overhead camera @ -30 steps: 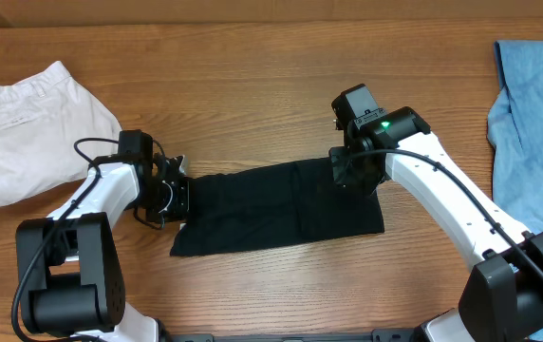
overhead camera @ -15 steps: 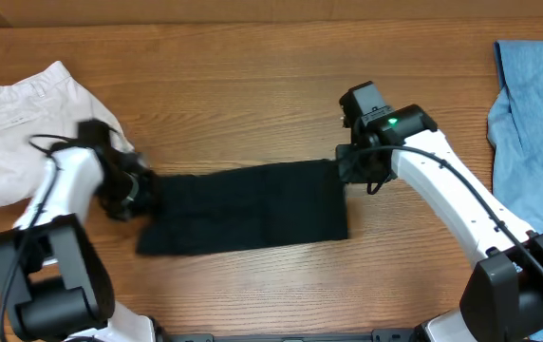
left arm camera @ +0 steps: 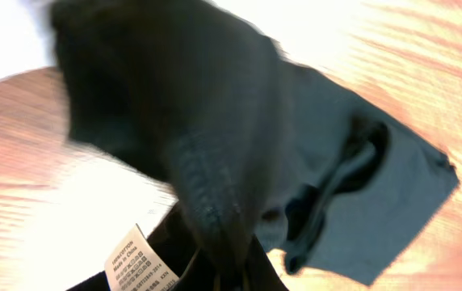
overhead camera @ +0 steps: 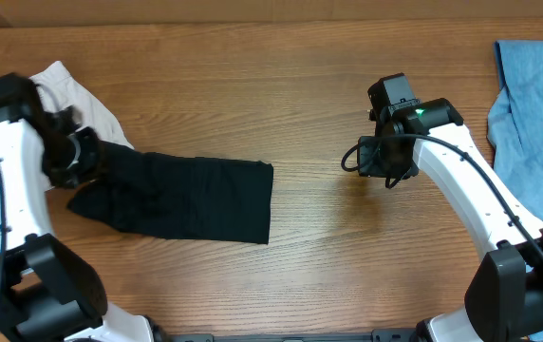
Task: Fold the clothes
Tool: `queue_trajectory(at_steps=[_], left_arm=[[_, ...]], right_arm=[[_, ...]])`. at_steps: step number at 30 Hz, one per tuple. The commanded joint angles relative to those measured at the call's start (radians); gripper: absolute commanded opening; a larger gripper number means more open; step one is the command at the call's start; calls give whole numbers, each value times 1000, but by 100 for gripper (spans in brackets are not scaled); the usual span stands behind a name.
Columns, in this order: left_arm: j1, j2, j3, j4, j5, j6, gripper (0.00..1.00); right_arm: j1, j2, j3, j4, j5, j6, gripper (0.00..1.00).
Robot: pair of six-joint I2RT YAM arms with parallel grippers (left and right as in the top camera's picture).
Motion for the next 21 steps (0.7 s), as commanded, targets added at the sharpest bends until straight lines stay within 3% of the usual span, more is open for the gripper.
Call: queue_trajectory(at_steps=[1,12,21], left_arm=[[-113,-3,26,-14,32,-21,4],[-437,-2,26,-20,17,-114,4],[-541,-2,26,-18,15,-163,5]], right_arm=[[-1,-18,16,-6,9,-6,44],[-1,-18,16,-10,8,-23,44],[-1,-18,16,-10,8,-25,45]])
